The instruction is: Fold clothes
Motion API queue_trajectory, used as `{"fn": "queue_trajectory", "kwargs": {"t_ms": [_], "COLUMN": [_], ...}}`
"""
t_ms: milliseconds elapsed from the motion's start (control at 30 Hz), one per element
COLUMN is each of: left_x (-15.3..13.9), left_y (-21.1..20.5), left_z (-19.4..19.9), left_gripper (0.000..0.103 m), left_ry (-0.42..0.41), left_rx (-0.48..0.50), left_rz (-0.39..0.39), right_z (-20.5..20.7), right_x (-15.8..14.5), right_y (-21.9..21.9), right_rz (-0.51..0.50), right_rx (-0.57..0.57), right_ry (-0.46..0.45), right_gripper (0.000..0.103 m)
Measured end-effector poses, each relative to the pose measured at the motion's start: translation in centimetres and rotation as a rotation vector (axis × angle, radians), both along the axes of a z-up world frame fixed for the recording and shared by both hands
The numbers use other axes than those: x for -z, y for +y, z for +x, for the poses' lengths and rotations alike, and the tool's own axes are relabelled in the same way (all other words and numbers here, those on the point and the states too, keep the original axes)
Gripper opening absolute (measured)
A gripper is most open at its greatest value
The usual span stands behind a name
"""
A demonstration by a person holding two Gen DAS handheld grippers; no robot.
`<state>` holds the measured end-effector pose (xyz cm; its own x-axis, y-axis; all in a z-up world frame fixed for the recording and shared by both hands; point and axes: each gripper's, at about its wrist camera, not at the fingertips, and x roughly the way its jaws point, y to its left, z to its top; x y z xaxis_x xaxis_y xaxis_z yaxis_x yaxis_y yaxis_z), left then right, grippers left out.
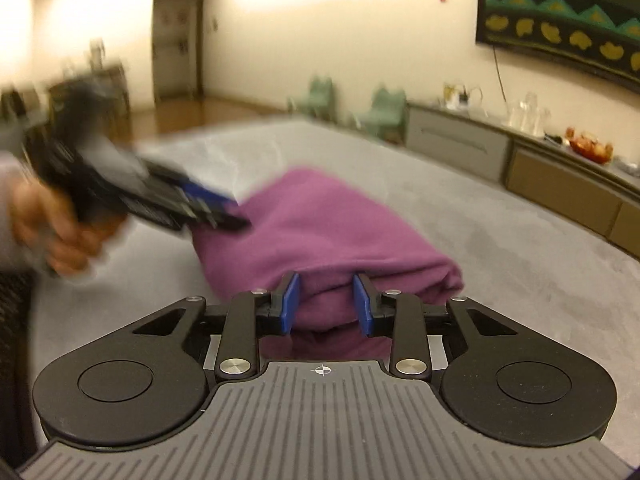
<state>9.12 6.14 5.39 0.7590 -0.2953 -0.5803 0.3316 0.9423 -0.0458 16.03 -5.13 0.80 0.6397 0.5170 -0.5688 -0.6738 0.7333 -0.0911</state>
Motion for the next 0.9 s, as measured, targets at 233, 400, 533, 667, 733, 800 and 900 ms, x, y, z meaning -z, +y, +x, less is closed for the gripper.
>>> {"fn": "queue_trajectory", "kwargs": {"t_ms": [233, 400, 533, 667, 733, 800, 900], "left_x": [-0.2, -3.9, -3.0, 0.8, 1.0, 0.9, 1.3], "left_y": [-0.4, 0.8, -0.3, -1.1, -1.4, -2.6, -5.1], "left_z": [-0.8, -2.0, 0.1, 2.5, 3.4, 4.8, 7.1], "left_gripper": [0.055, 0.052, 0.052, 0.053, 0.05, 0.048, 0.049], "left_ry": [-0.008, -0.128, -0.108, -0.005, 0.01, 0.016, 0.015], "left_rx": [0.039, 0.058, 0.065, 0.031, 0.044, 0.091, 0.156], "left_rz": [0.039, -0.046, -0.077, -0.03, -0.043, -0.014, -0.017], "right_z": [3.5, 0.8, -0.3, 2.1, 4.1, 5.4, 6.8], "right_x": [0.9, -2.8, -2.5, 0.9, 2.2, 1.7, 0.5], "right_y": [-0.8, -0.1, 1.4, 3.3, 3.7, 3.3, 2.1], "right_rz": [-0.039, -0.145, -0.003, 0.058, 0.048, 0.018, -0.09], "right_rx": [0.145, 0.267, 0.201, 0.129, 0.155, 0.189, 0.244], "right_ry": [0.124, -0.11, -0.176, -0.087, -0.013, 0.035, 0.061], "right_gripper": [0.048, 0.048, 0.061, 0.064, 0.063, 0.063, 0.062]}}
